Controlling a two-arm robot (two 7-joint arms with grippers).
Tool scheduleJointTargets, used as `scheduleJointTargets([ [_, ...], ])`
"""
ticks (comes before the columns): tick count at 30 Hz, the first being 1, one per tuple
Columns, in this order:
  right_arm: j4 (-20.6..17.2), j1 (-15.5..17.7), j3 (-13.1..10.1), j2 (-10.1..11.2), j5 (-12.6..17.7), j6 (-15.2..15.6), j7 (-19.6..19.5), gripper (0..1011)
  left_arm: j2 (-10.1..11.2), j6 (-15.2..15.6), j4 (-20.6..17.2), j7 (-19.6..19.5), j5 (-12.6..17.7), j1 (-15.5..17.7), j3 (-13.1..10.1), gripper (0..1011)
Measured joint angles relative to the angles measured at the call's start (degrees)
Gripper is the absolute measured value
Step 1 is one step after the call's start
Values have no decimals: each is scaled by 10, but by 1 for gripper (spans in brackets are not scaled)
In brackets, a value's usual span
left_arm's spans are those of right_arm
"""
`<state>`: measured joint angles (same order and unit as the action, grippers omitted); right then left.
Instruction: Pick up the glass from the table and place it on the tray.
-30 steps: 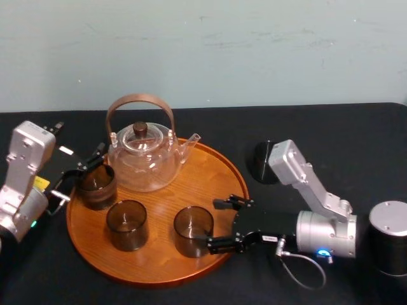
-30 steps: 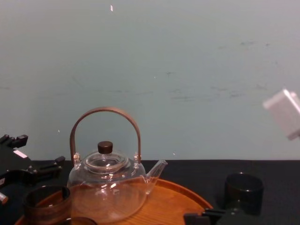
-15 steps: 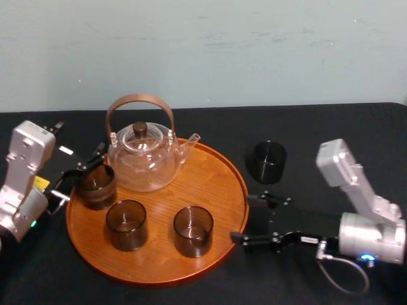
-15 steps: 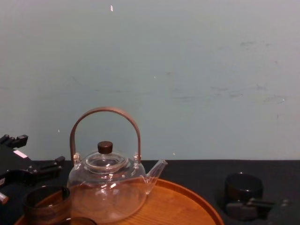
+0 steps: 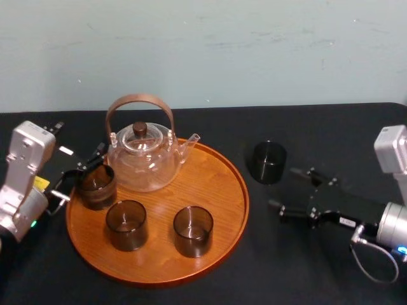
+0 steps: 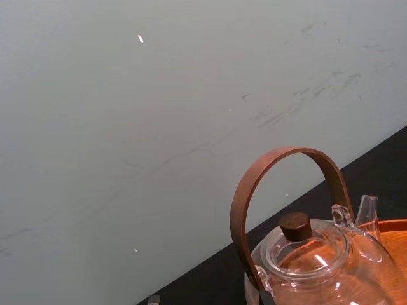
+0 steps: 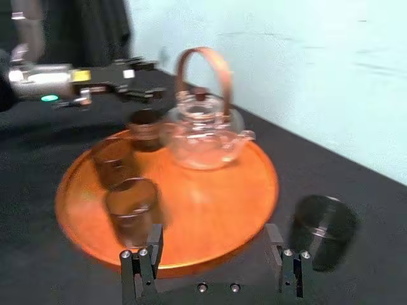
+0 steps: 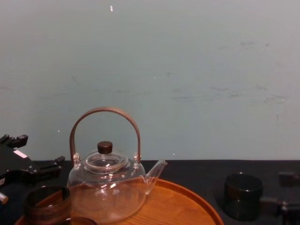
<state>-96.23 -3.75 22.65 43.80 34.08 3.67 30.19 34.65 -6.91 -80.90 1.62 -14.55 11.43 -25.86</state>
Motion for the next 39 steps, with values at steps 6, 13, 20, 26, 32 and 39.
scheduleJointTargets([
  [6,10,10,-23,-18,-4,9,-48,1002,0,0,0,0,0,0,0,1001],
  [13,31,3,-36,-42,-15,33,-85,1002,0,0,0,0,0,0,0,1001],
  [20,55,-15,-40,-62,-27,61,-98,1002,0,0,0,0,0,0,0,1001],
  [26,78,-38,-36,-81,-37,85,-99,1002,0,0,0,0,0,0,0,1001],
  [32,102,-61,-28,-98,-53,93,-95,1002,0,0,0,0,0,0,0,1001],
  [39,136,-92,-18,-122,-74,102,-93,1002,0,0,0,0,0,0,0,1001],
])
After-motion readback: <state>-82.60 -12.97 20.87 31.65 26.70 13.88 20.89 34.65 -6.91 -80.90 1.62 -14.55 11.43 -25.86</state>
